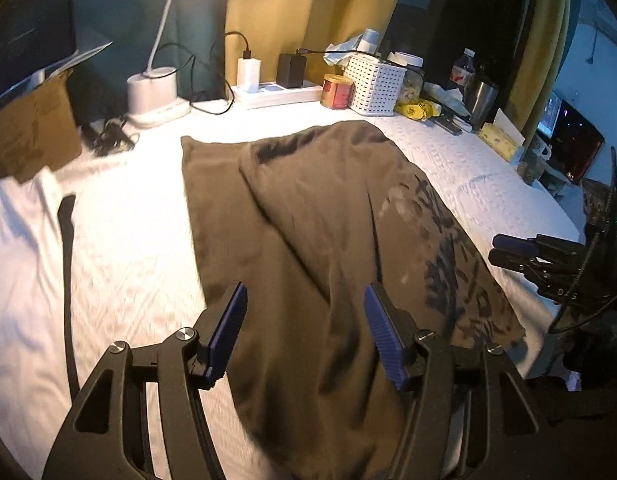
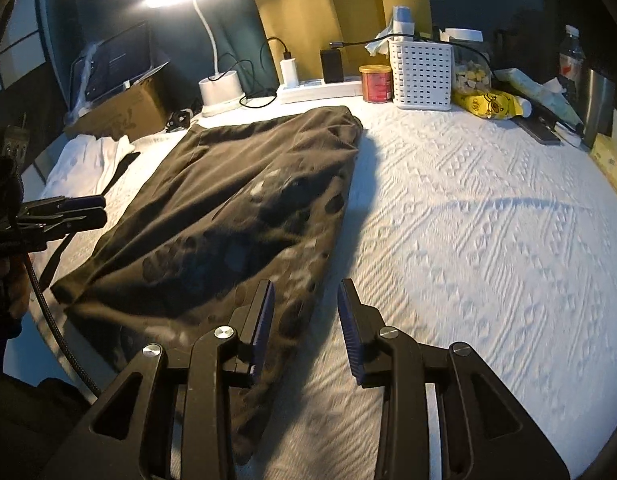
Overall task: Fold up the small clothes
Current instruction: 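Pinch and tug the folded shirt edge repeatedly with the left gripper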
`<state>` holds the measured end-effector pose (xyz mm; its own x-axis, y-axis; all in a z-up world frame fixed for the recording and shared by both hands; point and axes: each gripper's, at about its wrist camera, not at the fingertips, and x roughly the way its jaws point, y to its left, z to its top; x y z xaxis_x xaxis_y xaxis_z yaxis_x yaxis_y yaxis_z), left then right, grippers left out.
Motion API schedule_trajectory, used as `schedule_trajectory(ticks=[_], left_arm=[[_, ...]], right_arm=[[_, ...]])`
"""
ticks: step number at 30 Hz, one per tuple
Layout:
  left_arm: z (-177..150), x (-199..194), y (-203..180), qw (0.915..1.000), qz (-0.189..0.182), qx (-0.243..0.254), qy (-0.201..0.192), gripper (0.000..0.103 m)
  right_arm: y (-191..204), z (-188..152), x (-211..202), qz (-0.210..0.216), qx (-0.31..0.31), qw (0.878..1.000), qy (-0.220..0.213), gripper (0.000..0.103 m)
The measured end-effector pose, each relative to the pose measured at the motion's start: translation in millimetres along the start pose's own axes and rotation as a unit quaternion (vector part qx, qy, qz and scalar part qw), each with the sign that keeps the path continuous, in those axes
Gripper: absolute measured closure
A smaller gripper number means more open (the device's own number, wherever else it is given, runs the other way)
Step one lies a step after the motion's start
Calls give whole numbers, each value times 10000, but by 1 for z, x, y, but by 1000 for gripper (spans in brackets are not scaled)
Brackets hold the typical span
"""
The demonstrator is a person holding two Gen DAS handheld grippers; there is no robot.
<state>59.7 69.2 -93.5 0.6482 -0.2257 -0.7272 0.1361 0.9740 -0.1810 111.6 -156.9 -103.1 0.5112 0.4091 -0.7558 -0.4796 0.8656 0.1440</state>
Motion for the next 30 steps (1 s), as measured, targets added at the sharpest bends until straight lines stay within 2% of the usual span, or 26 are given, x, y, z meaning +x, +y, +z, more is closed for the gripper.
schedule_trajectory(ticks=[3, 4, 6, 7, 8, 9, 10, 15, 18, 23, 27, 29, 30], left_arm=[[12, 14, 1, 10000, -50, 79, 13, 45], [17, 22, 1, 9999, -76, 129, 81, 52], [20, 33, 2, 9995, -104, 171, 224, 56], [22, 40, 1, 9993, -116, 199, 280, 61], [23, 45, 1, 9991, -116, 244, 328, 70], [24, 51, 2, 9987, -77, 275, 412, 90], [24, 56, 3, 9984, -62, 278, 489, 97], [25, 46, 12, 9989, 102, 246, 387, 103], [24, 39, 27, 9977, 505, 210, 396, 103], [30, 35, 52, 9979, 373, -315, 429, 103], [45, 40, 55, 9980, 343, -460, 266, 100], [54, 49, 53, 9985, 249, -439, 212, 82], [58, 53, 53, 9987, 202, -436, 179, 58]], right_arm=[[-6, 8, 5, 8, 32, 10000, -2, 68], [-8, 11, 7, 6, 42, 10000, 0, 68], [-11, 15, 11, 8, 66, 10000, 0, 68], [-14, 18, 13, 8, 82, 10000, 5, 68], [-15, 19, 15, 10, 92, 10000, 12, 68], [-18, 21, 17, 11, 107, 9999, 30, 68], [-19, 22, 19, 9, 117, 9999, 41, 68], [-26, 29, 30, 12, 162, 9998, 101, 68], [-29, 34, 38, 11, 164, 9998, 146, 68], [-32, 47, 52, 7, 113, 9997, 214, 68], [-33, 62, 60, 17, 52, 9998, 171, 68], [-32, 70, 63, 14, 27, 9999, 135, 68], [-32, 73, 64, 7, 25, 9999, 120, 68]])
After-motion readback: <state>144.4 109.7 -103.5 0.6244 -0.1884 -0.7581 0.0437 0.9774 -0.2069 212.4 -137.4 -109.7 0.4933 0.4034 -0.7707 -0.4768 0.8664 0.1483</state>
